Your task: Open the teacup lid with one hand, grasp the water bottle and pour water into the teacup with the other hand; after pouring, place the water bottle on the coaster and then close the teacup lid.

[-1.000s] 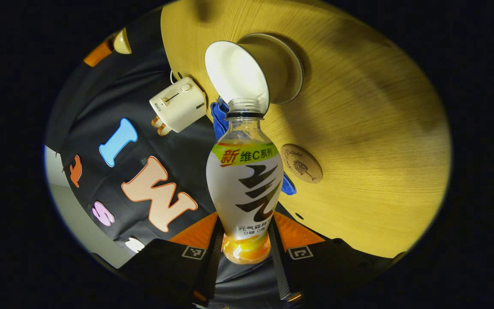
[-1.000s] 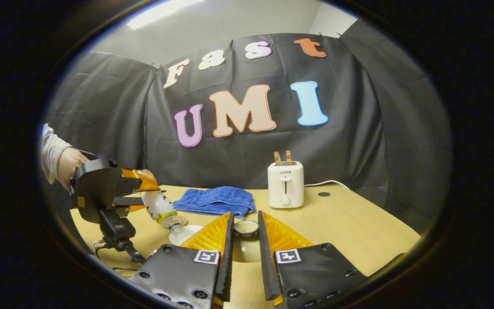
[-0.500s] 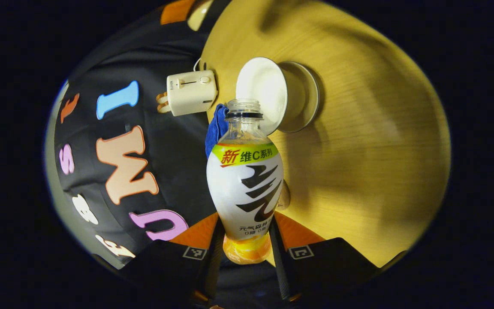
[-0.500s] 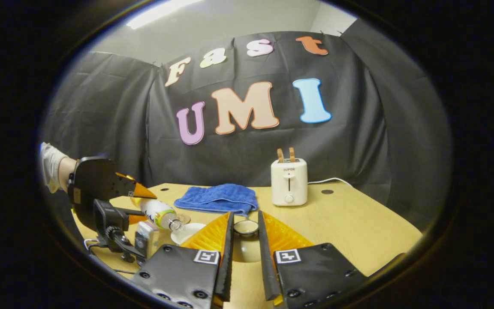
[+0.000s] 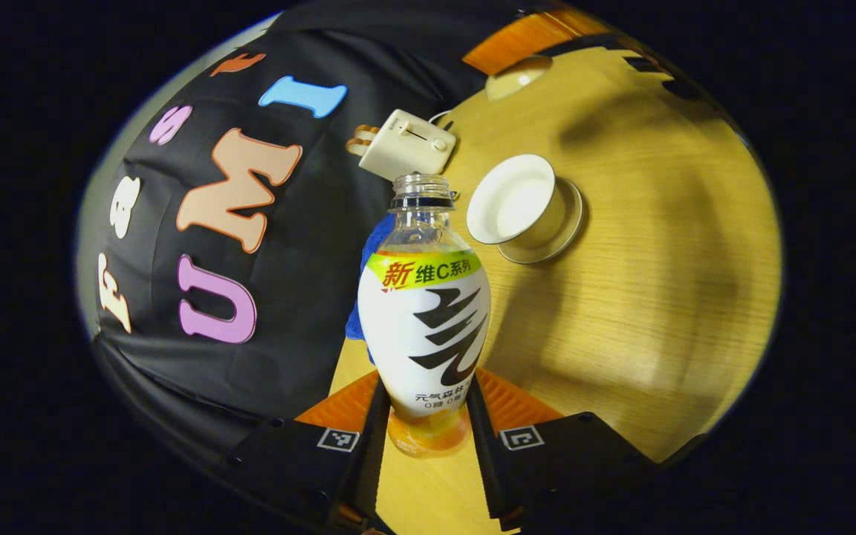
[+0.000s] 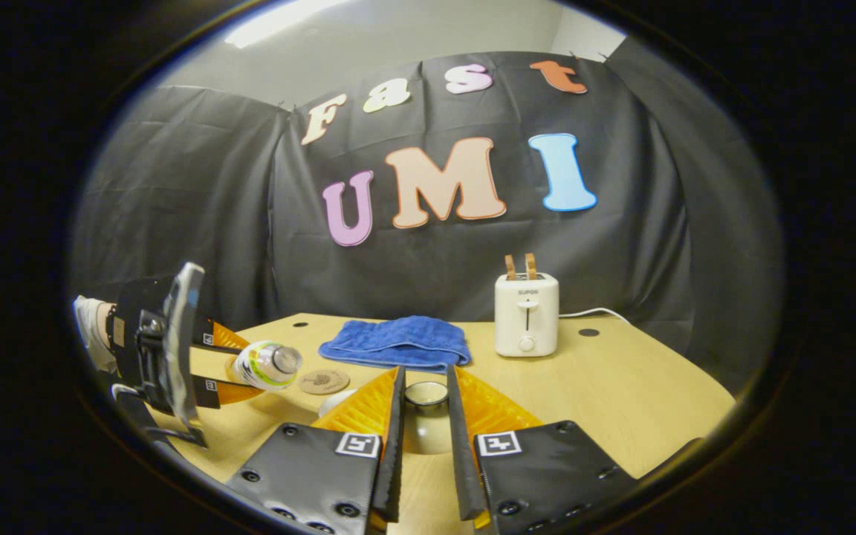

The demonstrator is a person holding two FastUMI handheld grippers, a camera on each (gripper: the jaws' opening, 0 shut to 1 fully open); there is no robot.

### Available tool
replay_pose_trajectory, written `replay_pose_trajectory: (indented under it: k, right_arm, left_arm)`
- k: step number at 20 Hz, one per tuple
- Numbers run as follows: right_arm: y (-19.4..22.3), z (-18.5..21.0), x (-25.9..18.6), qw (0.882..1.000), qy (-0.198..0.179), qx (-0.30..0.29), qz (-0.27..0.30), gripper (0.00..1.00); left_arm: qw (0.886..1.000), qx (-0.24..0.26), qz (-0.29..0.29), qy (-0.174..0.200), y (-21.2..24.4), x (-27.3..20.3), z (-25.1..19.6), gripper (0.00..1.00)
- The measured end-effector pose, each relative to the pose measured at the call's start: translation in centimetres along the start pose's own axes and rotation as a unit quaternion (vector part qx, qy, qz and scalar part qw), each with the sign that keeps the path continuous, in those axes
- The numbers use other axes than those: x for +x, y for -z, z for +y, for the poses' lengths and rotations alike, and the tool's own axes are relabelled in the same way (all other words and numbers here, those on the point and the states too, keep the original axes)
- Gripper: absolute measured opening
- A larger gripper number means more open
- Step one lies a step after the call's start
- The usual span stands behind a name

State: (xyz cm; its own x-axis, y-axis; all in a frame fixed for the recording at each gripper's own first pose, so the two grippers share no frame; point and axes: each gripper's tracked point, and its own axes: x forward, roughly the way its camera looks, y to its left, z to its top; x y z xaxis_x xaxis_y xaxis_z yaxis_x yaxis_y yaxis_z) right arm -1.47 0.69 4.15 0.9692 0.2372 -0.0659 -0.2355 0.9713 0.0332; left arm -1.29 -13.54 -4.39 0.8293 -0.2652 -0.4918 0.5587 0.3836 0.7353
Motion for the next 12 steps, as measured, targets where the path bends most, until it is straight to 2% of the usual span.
replay_pose_trajectory:
  k: [1,2,4,7,8,11,12]
  right_arm:
    - [0.0,0.5,0.2,1.0,-0.003,-0.003,0.0,0.33]
    - [0.0,0.9,0.5,1.0,-0.006,-0.004,0.0,0.33]
    - [0.3,1.6,1.0,1.0,-0.01,-0.006,0.004,0.33]
    - [0.9,2.7,1.9,1.0,-0.017,-0.006,0.012,0.33]
    - [1.0,3.1,2.2,1.0,-0.018,-0.006,0.013,0.33]
    - [1.6,3.9,3.0,1.0,-0.02,0.0,0.018,0.33]
    - [1.7,4.2,3.3,1.0,-0.021,0.002,0.019,0.33]
  left_arm:
    - [0.999,-0.033,-0.013,0.0,0.0,-0.2,0.0,0.56]
    - [0.997,-0.069,-0.022,-0.001,0.1,-0.5,0.0,0.54]
    - [0.988,-0.145,-0.055,0.0,0.1,-1.0,0.2,0.53]
    - [0.961,-0.252,-0.113,-0.016,-0.9,-1.5,1.2,0.51]
    - [0.952,-0.28,-0.122,-0.009,-1.0,-1.7,1.2,0.53]
    - [0.933,-0.334,-0.135,0.011,-1.4,-1.2,0.8,0.54]
    - [0.928,-0.344,-0.143,0.005,-1.4,-1.2,0.9,0.54]
